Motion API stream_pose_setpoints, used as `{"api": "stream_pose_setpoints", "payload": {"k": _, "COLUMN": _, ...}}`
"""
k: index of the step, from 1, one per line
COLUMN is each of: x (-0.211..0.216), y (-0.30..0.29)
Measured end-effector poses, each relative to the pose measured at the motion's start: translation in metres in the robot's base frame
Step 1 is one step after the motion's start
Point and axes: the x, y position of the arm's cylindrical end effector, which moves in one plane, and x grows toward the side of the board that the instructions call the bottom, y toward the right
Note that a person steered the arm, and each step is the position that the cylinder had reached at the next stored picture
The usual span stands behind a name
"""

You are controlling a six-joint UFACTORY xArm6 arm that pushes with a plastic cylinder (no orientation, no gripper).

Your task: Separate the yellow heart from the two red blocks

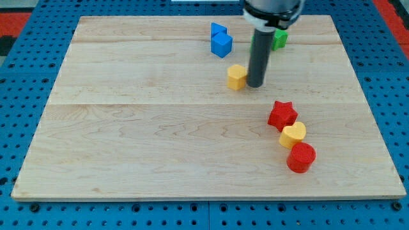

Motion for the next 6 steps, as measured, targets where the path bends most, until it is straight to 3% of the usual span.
{"api": "stream_pose_setpoints", "payload": {"k": 2, "x": -0.004, "y": 0.01}}
{"api": "stream_pose_setpoints", "payload": {"k": 3, "x": -0.007, "y": 0.074}}
{"api": "stream_pose_setpoints", "payload": {"k": 4, "x": 0.019, "y": 0.14}}
{"api": "stream_pose_setpoints", "payload": {"k": 6, "x": 0.116, "y": 0.095}}
